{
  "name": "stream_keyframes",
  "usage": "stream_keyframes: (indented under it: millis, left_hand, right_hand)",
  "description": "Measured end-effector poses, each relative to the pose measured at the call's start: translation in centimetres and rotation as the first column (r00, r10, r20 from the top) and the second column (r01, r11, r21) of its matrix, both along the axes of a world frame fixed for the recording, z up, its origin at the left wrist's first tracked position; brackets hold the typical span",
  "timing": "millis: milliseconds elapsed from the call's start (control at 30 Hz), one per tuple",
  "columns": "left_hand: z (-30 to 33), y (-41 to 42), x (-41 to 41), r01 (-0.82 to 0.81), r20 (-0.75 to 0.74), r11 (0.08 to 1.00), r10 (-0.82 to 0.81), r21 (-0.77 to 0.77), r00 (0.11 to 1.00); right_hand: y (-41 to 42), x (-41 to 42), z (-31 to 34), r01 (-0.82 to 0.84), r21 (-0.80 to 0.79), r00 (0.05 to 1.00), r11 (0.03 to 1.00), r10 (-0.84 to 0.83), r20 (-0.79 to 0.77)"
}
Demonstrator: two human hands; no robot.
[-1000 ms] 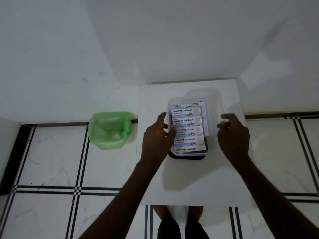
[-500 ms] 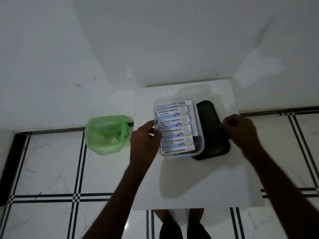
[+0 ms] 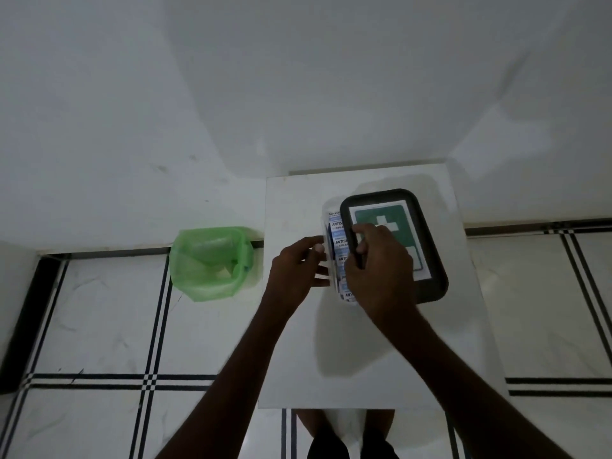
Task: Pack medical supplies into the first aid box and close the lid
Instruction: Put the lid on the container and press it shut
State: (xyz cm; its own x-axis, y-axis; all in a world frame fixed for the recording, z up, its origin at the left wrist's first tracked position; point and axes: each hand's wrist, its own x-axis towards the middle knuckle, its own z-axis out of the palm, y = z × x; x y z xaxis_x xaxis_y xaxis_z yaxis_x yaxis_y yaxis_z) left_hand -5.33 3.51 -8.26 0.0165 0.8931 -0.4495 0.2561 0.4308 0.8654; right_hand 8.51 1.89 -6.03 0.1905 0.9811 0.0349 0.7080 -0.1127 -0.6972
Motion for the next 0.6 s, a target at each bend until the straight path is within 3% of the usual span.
stream_keyframes:
  millis: [100,200,267,333,367,467,600]
  left_hand:
    - [-0.1,0.1,-0.1,-0.015,-0.015,1.0,0.015,-0.002,1.0]
    - [-0.1,0.0,0.6,0.001,-0.076,0.997,0.005,0.079,0.997]
    - [-0.1,-0.2,1.1,0.034,-0.155,0.992,-0.014,0.124,0.988]
    - [-0.1,-0.4,1.5,0.051,-0.194,0.989,-0.023,0.142,0.981]
    - [0.0,-0.5,1.6,0.054,-0.198,0.988,-0.025,0.145,0.98]
    - [0.2,-0.5,1.7,0.08,-0.219,0.985,-0.046,0.15,0.975]
    - [0.1,-0.3,1.5,0.077,-0.245,0.985,-0.038,0.153,0.969]
  right_hand:
    - [0.3,0.8,0.1,0.013,0.063,0.998,0.998,-0.01,-0.058]
    - [0.2,4.7,0.7,0.15,0.199,0.98,0.968,-0.173,0.103]
    - [0.3,7.0,0.3,0.225,0.019,0.953,0.974,-0.225,0.203]
    - [0.2,7.7,-0.6,0.199,-0.218,0.974,0.956,-0.167,0.155]
    - [0.1,7.4,-1.0,0.161,-0.256,0.985,0.953,-0.139,0.1]
    - [0.2,6.0,-1.7,0.148,-0.209,0.989,0.967,-0.145,0.028]
    - [0.5,5.0,-2.2,0.145,-0.215,0.989,0.966,-0.135,0.058]
